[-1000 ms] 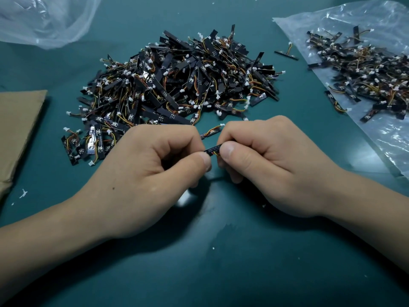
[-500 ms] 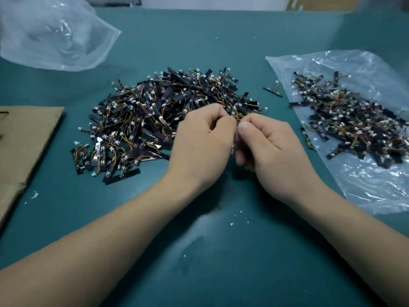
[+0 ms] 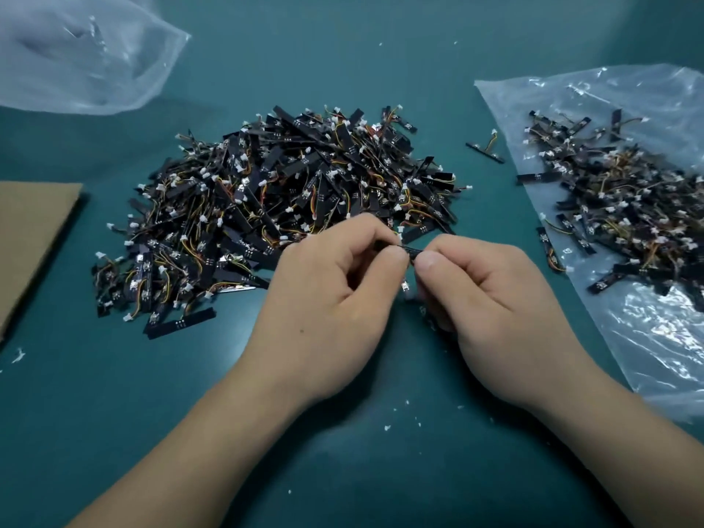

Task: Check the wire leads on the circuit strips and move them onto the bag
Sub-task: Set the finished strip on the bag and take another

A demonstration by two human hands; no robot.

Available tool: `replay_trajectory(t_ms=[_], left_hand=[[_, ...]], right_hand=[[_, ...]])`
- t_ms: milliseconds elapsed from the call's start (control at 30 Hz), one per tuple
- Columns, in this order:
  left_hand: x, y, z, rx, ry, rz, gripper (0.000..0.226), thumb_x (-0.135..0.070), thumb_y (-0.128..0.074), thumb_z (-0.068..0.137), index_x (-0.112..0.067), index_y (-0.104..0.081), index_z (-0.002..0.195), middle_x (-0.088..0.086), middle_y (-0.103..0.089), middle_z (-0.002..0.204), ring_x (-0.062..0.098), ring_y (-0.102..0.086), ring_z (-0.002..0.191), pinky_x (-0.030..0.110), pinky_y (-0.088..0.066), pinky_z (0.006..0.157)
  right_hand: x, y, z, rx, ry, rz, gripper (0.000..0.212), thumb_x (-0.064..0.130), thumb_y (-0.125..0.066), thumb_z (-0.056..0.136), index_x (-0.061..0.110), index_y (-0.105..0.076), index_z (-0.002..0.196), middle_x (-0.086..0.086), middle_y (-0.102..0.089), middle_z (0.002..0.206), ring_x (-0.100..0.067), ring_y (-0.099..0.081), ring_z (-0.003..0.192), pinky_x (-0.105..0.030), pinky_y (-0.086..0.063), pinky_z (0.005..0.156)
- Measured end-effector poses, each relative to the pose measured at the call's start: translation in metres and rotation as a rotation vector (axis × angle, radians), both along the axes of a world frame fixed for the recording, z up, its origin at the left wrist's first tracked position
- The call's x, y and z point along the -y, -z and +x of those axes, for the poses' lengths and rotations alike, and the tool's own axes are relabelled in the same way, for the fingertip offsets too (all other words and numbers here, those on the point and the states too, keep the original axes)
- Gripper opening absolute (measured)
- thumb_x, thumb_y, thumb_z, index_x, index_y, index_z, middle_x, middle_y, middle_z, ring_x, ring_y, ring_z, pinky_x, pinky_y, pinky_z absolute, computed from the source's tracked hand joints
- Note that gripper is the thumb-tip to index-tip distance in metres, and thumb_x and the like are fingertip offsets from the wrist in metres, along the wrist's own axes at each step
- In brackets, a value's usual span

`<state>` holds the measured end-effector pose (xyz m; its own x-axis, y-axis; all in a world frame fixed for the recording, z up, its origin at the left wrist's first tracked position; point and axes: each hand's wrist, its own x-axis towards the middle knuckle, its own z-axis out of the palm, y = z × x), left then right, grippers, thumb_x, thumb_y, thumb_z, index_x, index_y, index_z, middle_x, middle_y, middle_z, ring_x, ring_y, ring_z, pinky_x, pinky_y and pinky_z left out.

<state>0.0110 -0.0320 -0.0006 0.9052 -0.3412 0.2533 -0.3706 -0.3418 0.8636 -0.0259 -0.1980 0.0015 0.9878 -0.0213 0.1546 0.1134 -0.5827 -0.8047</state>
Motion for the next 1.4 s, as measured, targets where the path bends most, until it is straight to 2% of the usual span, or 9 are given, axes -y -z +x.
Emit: replay_trajectory(t_ms=[133, 300, 467, 567, 733, 933, 1067, 1233, 1400], left_hand=[[-0.008, -0.002, -0.008, 0.025, 0.047, 0.081, 0.021, -0.029, -0.054, 0.1, -0.025, -0.07, 0.088, -0.015, -0.061, 0.067, 0.009, -0.058, 0.061, 0.026, -0.048, 0.057], [-0.016, -0.006, -0.007, 0.015, 0.082, 0.088, 0.02, -0.023, -0.058, 0.096, -0.023, -0.071, 0.081, -0.019, -0.056, 0.061, 0.003, -0.053, 0.055, 0.015, -0.039, 0.055], [-0.015, -0.003, -0.009, -0.007, 0.099, 0.06, 0.021, -0.021, -0.058, 0.096, -0.02, -0.069, 0.078, -0.013, -0.053, 0.058, 0.004, -0.049, 0.051, 0.023, -0.045, 0.05], [-0.015, -0.003, -0.008, 0.004, 0.106, 0.069, 0.021, -0.02, -0.059, 0.096, -0.02, -0.068, 0.077, -0.008, -0.052, 0.056, 0.006, -0.045, 0.05, 0.015, -0.036, 0.05], [-0.015, -0.003, -0.01, -0.038, 0.146, 0.012, 0.021, -0.02, -0.058, 0.096, -0.017, -0.067, 0.076, 0.006, -0.047, 0.051, 0.014, -0.038, 0.045, 0.016, -0.029, 0.046], [-0.014, -0.001, -0.011, -0.007, 0.138, 0.036, 0.021, -0.023, -0.057, 0.095, -0.018, -0.066, 0.076, 0.005, -0.048, 0.052, 0.014, -0.039, 0.044, 0.017, -0.031, 0.046], [-0.014, -0.001, -0.01, 0.021, 0.129, 0.085, 0.02, -0.023, -0.059, 0.093, -0.02, -0.067, 0.074, 0.003, -0.05, 0.052, 0.015, -0.042, 0.045, 0.017, -0.032, 0.045], [-0.012, -0.003, -0.009, 0.001, 0.131, 0.068, 0.022, -0.021, -0.058, 0.092, -0.019, -0.065, 0.072, 0.001, -0.048, 0.054, 0.004, -0.037, 0.046, 0.014, -0.03, 0.046], [-0.011, -0.002, -0.011, 0.018, 0.125, 0.115, 0.022, -0.023, -0.057, 0.092, -0.018, -0.064, 0.072, 0.0, -0.05, 0.055, 0.009, -0.04, 0.046, 0.017, -0.031, 0.046]], right_hand=[[0.004, -0.003, 0.001, -0.043, -0.002, 0.174, 0.035, 0.027, -0.053, 0.093, 0.013, -0.053, 0.061, -0.008, -0.05, 0.055, -0.017, -0.045, 0.052, -0.027, -0.037, 0.052], [0.005, 0.0, -0.009, -0.043, -0.053, 0.052, 0.034, 0.038, -0.052, 0.097, 0.016, -0.059, 0.071, -0.008, -0.052, 0.062, -0.018, -0.048, 0.057, -0.038, -0.041, 0.057], [0.005, 0.004, -0.017, 0.021, -0.026, -0.08, 0.035, 0.045, -0.046, 0.097, 0.021, -0.057, 0.075, -0.005, -0.053, 0.061, -0.023, -0.051, 0.057, -0.04, -0.041, 0.056], [0.007, 0.004, -0.018, 0.027, -0.033, -0.061, 0.034, 0.046, -0.047, 0.096, 0.024, -0.056, 0.072, -0.006, -0.052, 0.059, -0.022, -0.049, 0.055, -0.041, -0.04, 0.055], [0.006, 0.003, -0.019, 0.036, -0.043, -0.067, 0.034, 0.048, -0.046, 0.096, 0.025, -0.056, 0.073, -0.006, -0.051, 0.058, -0.022, -0.049, 0.053, -0.041, -0.04, 0.054], [0.006, 0.002, -0.02, 0.037, -0.048, -0.064, 0.035, 0.046, -0.046, 0.096, 0.023, -0.055, 0.072, -0.006, -0.051, 0.058, -0.022, -0.049, 0.053, -0.041, -0.04, 0.054], [0.006, 0.003, -0.019, 0.024, -0.072, -0.03, 0.042, 0.042, -0.046, 0.096, 0.012, -0.054, 0.067, -0.009, -0.045, 0.057, -0.02, -0.043, 0.052, -0.039, -0.037, 0.053], [0.006, 0.002, -0.021, 0.046, -0.062, -0.011, 0.04, 0.041, -0.047, 0.096, 0.014, -0.055, 0.068, -0.01, -0.048, 0.057, -0.021, -0.045, 0.051, -0.037, -0.038, 0.052], [0.007, 0.003, -0.021, 0.033, -0.071, -0.012, 0.041, 0.041, -0.046, 0.095, 0.013, -0.056, 0.067, -0.009, -0.049, 0.056, -0.022, -0.047, 0.052, -0.041, -0.039, 0.054]])
